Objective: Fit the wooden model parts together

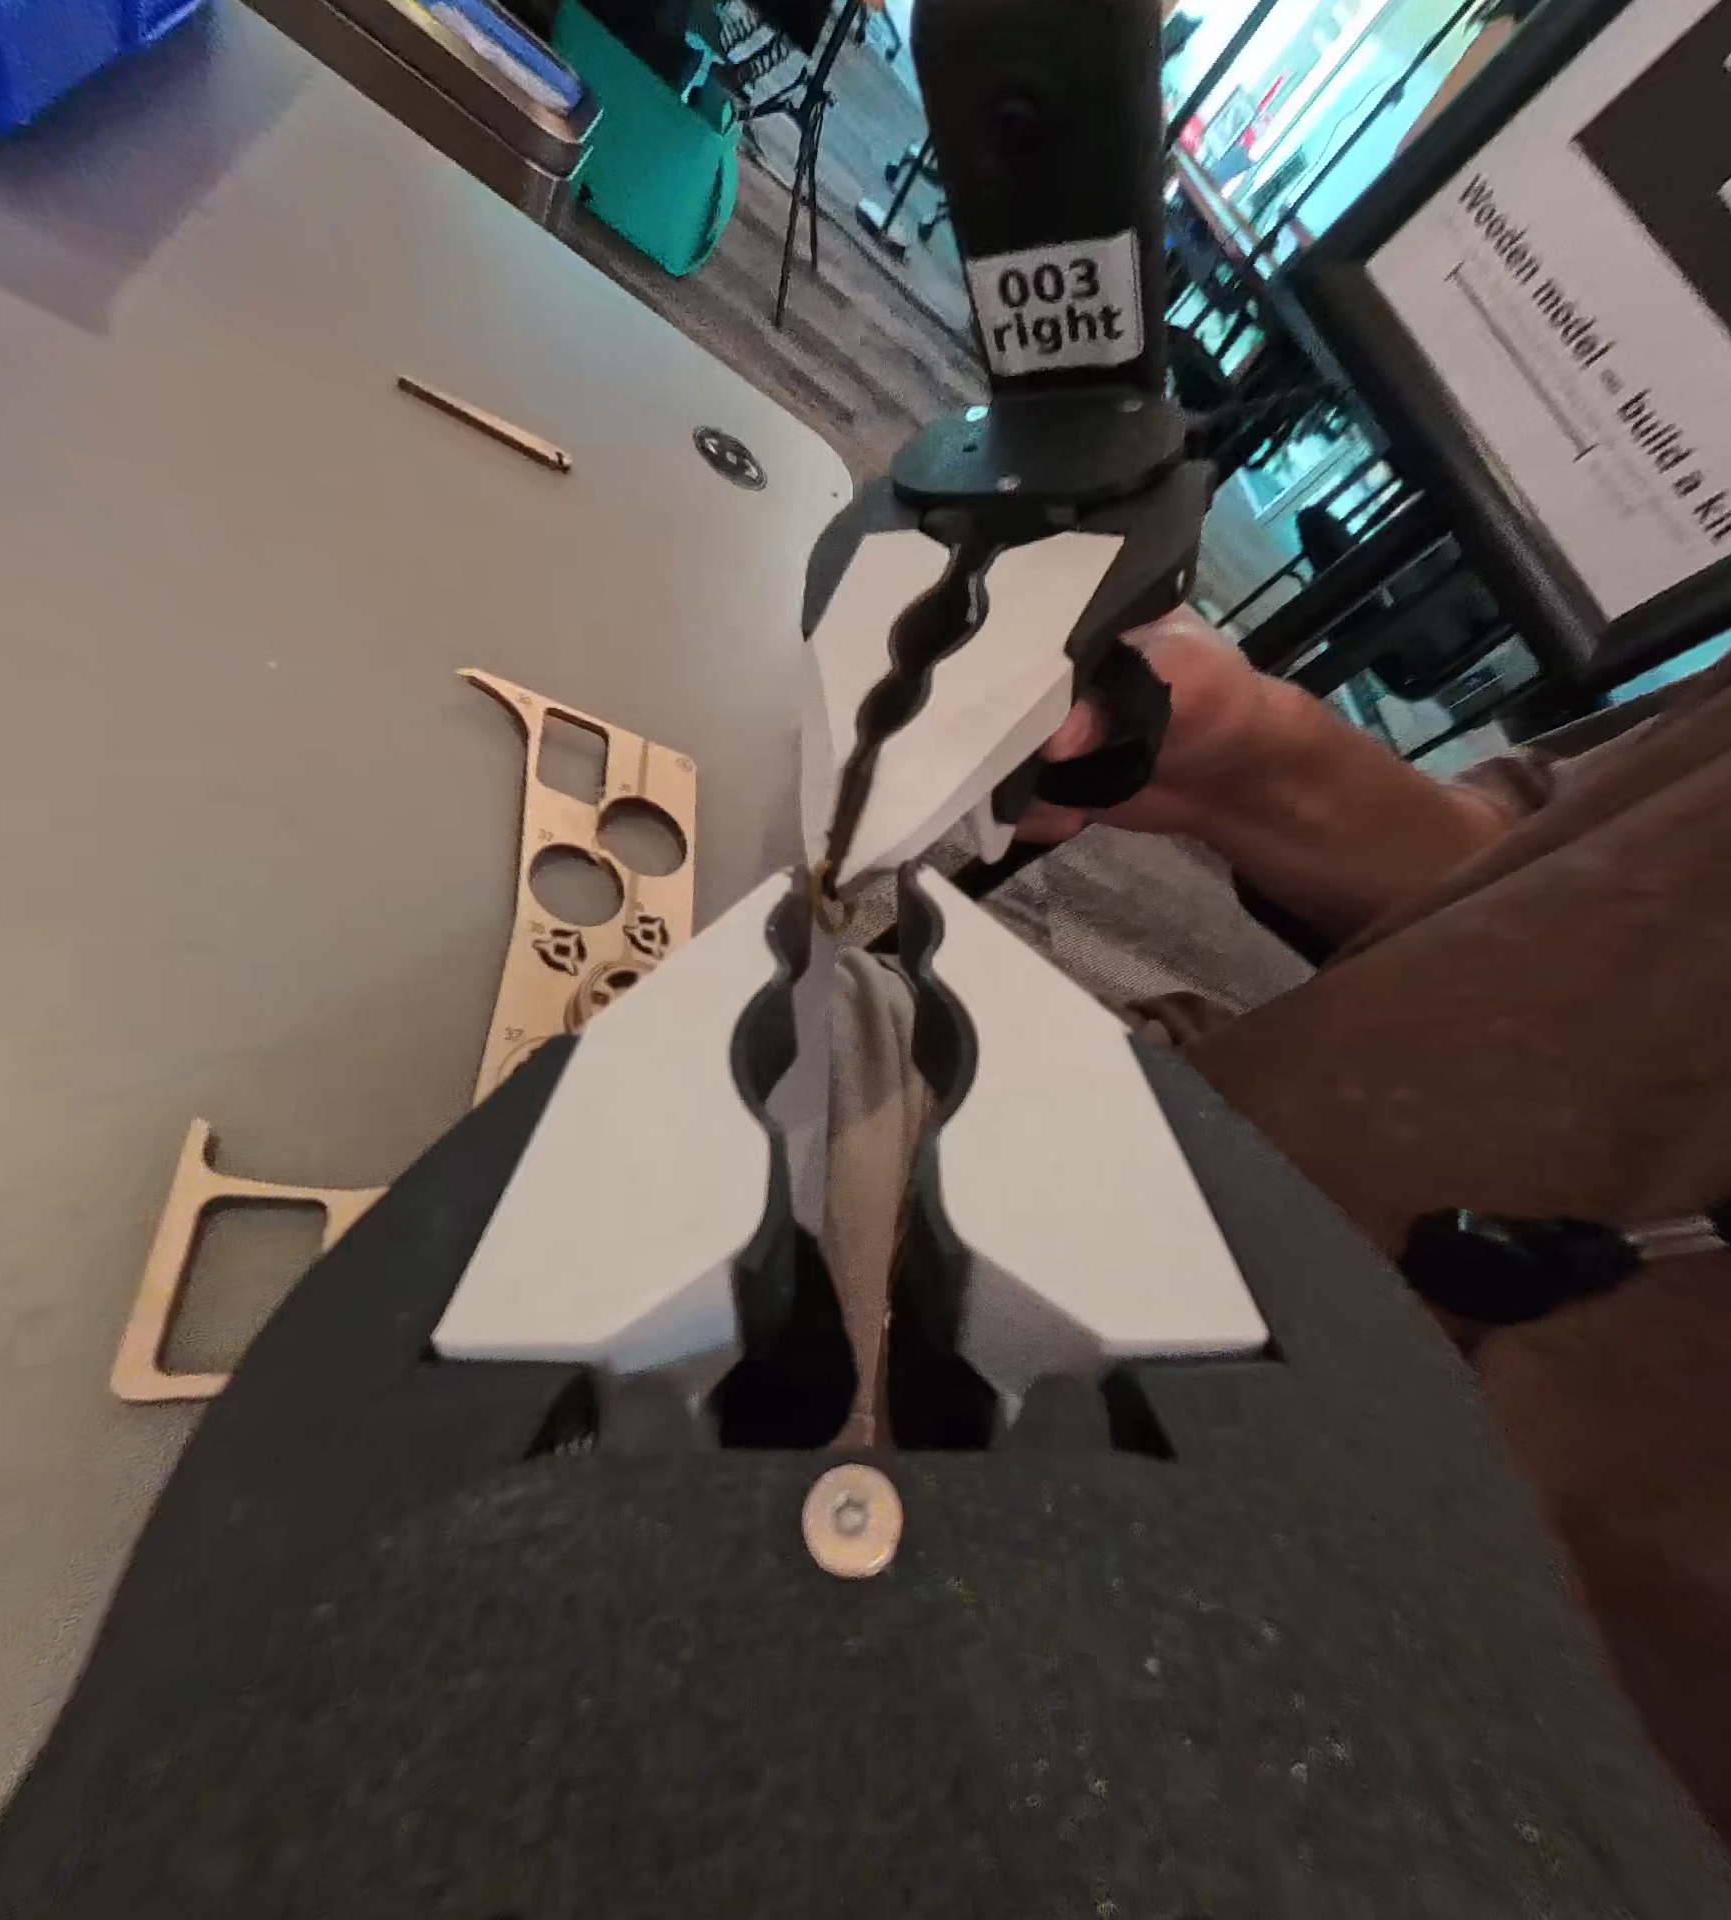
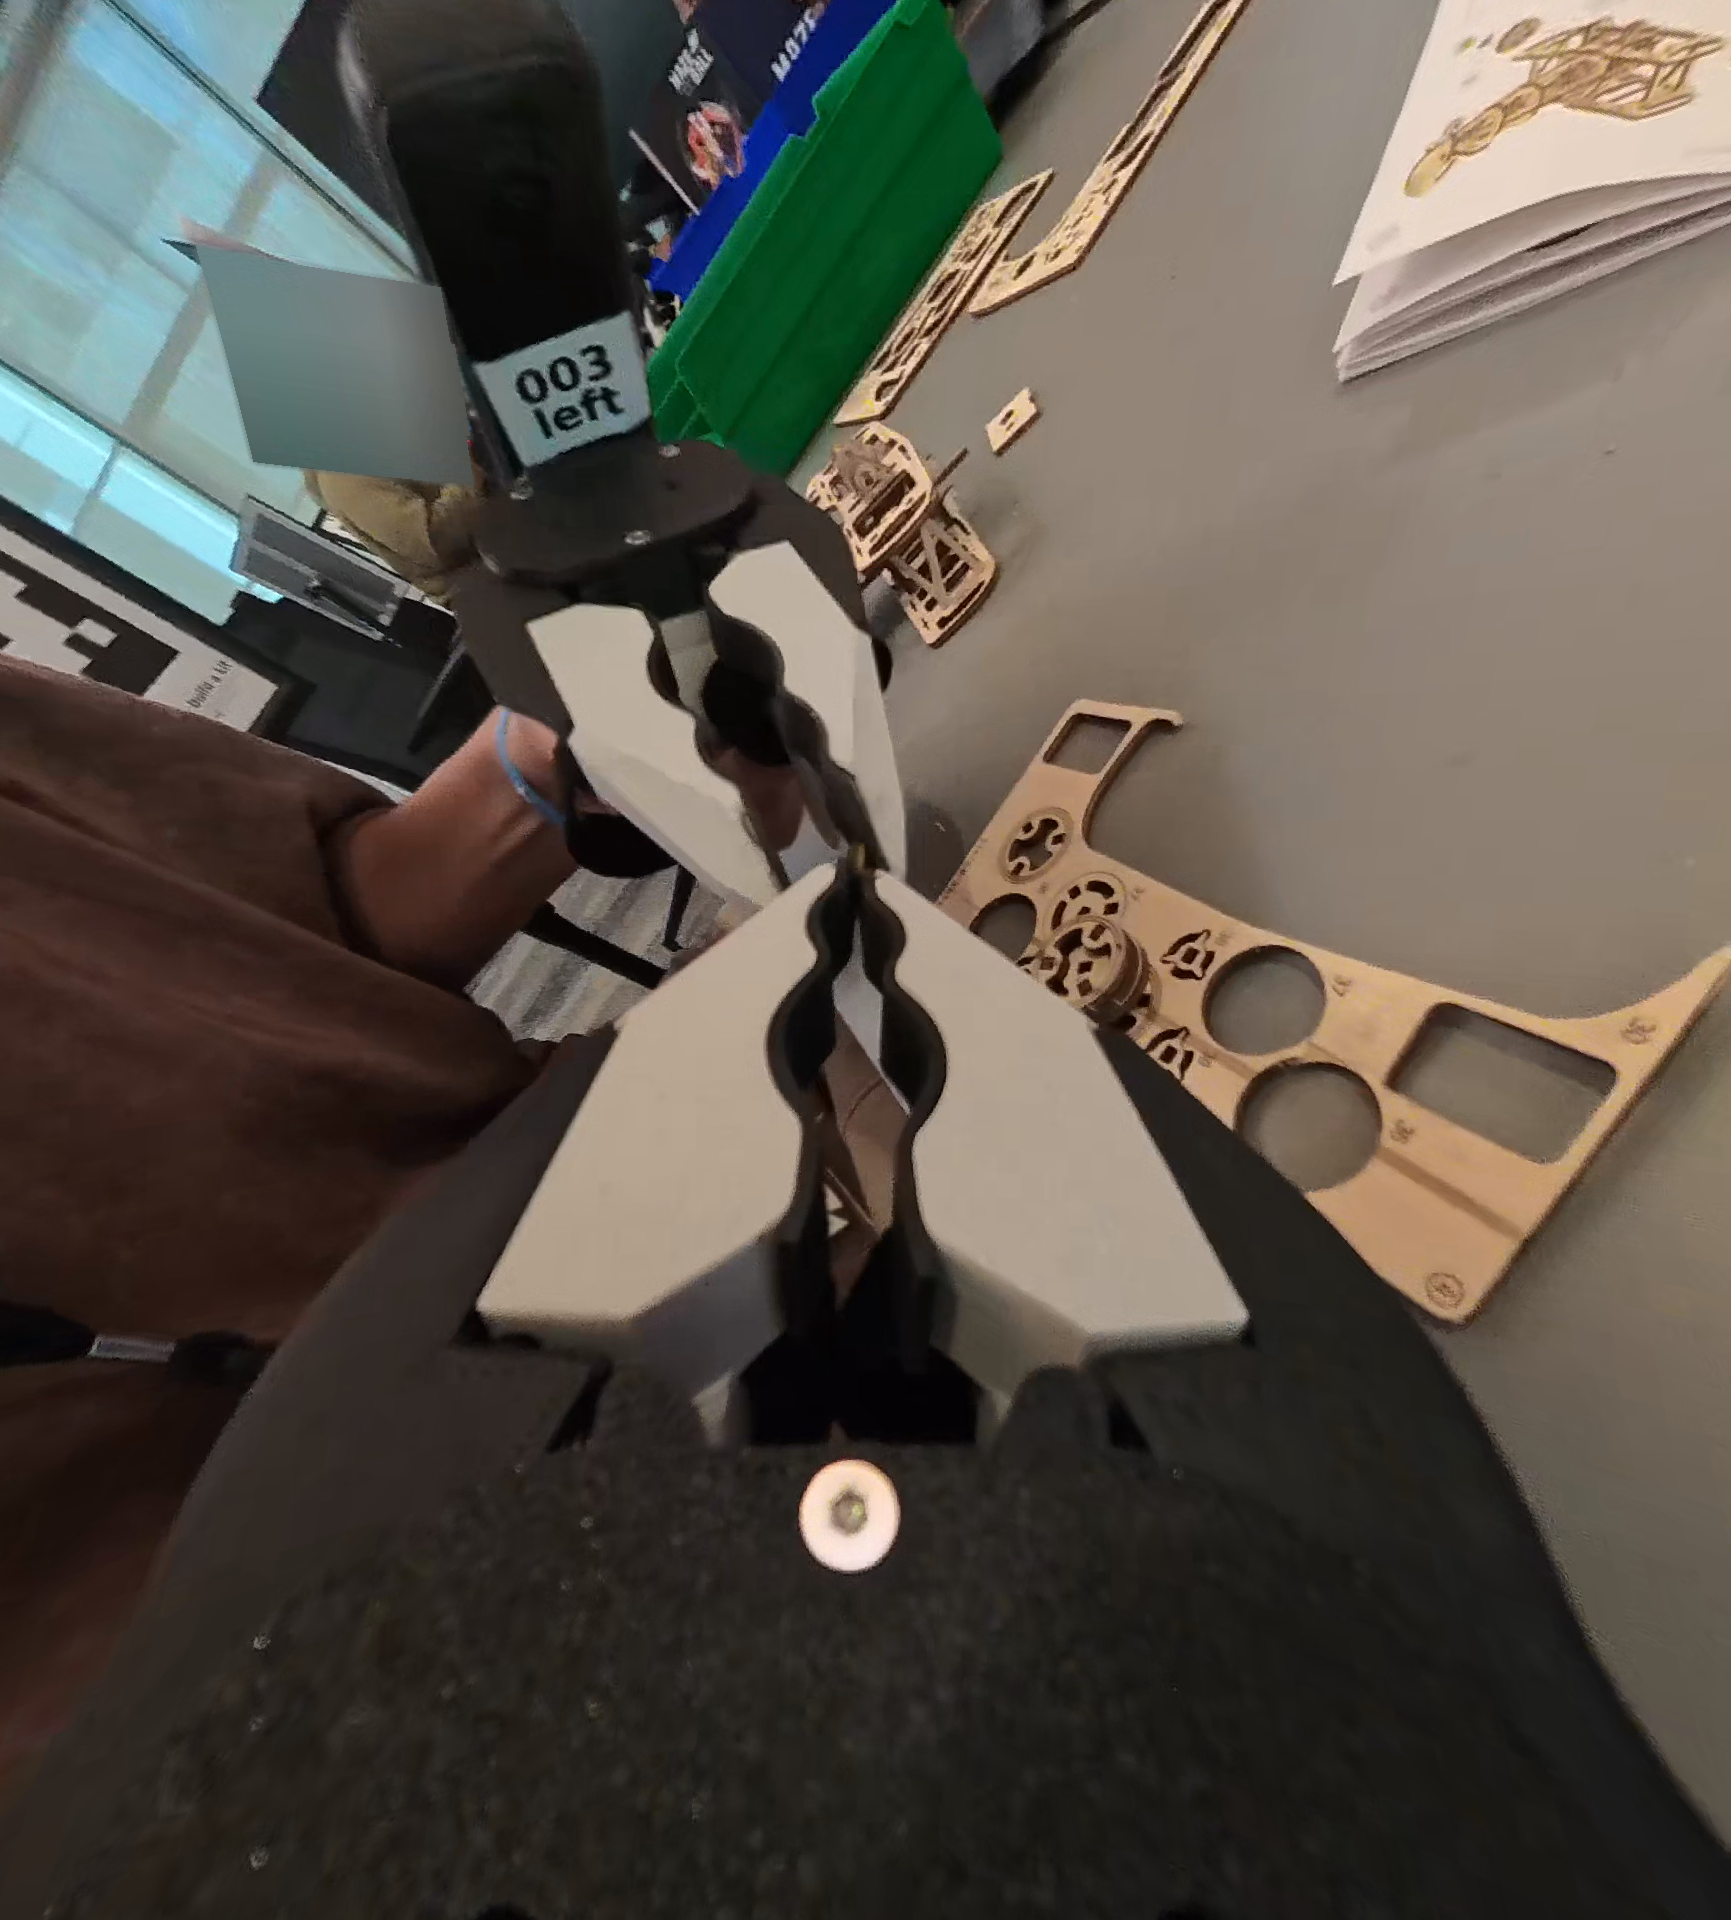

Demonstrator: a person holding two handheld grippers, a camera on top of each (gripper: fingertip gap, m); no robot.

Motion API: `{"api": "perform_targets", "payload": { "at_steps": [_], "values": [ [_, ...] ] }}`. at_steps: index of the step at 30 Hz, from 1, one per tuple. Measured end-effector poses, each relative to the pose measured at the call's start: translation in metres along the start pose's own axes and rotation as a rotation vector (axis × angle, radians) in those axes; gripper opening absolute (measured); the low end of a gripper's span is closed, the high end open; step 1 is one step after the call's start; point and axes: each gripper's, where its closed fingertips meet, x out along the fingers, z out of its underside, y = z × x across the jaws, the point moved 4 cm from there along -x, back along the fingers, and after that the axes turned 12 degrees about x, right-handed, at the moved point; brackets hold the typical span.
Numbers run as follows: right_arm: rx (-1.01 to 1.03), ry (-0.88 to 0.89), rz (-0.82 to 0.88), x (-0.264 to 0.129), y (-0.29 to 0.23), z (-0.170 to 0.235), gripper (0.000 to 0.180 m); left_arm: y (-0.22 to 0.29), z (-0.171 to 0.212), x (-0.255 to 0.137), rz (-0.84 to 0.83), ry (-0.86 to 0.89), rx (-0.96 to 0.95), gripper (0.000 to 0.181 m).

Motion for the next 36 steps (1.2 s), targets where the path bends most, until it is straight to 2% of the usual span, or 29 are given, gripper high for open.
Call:
{"api": "perform_targets", "payload": {
  "at_steps": [3,5,8,14,17,20,23,25,30,36],
  "values": [
    [0.032,0.001,-0.020,0.001,0.004,0.000,0.000,-0.004,0.003,-0.002,0.004,0.001,-0.005,0.009],
    [0.037,0.008,-0.009,0.000,0.008,0.000,0.000,-0.005,0.006,-0.003,0.002,-0.010,0.007,0.000],
    [0.040,0.009,-0.012,0.000,0.008,0.000,0.000,-0.011,0.002,-0.008,-0.027,0.041,-0.026,0.000],
    [0.001,-0.030,0.099,0.008,0.017,0.008,0.000,-0.019,0.016,-0.003,-0.191,-0.049,-0.019,0.000],
    [0.025,-0.029,0.169,0.007,0.025,0.009,0.000,-0.023,0.025,-0.005,-0.345,-0.159,0.036,0.000],
    [0.110,-0.060,0.304,0.012,0.040,0.018,0.000,-0.030,0.041,-0.003,-0.518,-0.370,0.104,0.000],
    [0.116,-0.058,0.452,0.005,0.043,0.018,0.000,-0.018,0.043,0.003,-0.488,-0.336,-0.029,0.000],
    [0.085,-0.075,0.462,0.002,0.035,0.019,0.000,-0.007,0.045,0.002,-0.467,-0.296,-0.102,0.000],
    [0.038,-0.105,0.525,0.006,0.038,0.020,0.000,-0.011,0.047,-0.009,-0.543,-0.359,-0.040,0.000],
    [-0.015,-0.112,0.620,0.002,0.048,0.016,0.000,-0.017,0.048,0.006,-0.523,-0.350,-0.048,0.000]
  ]
}}
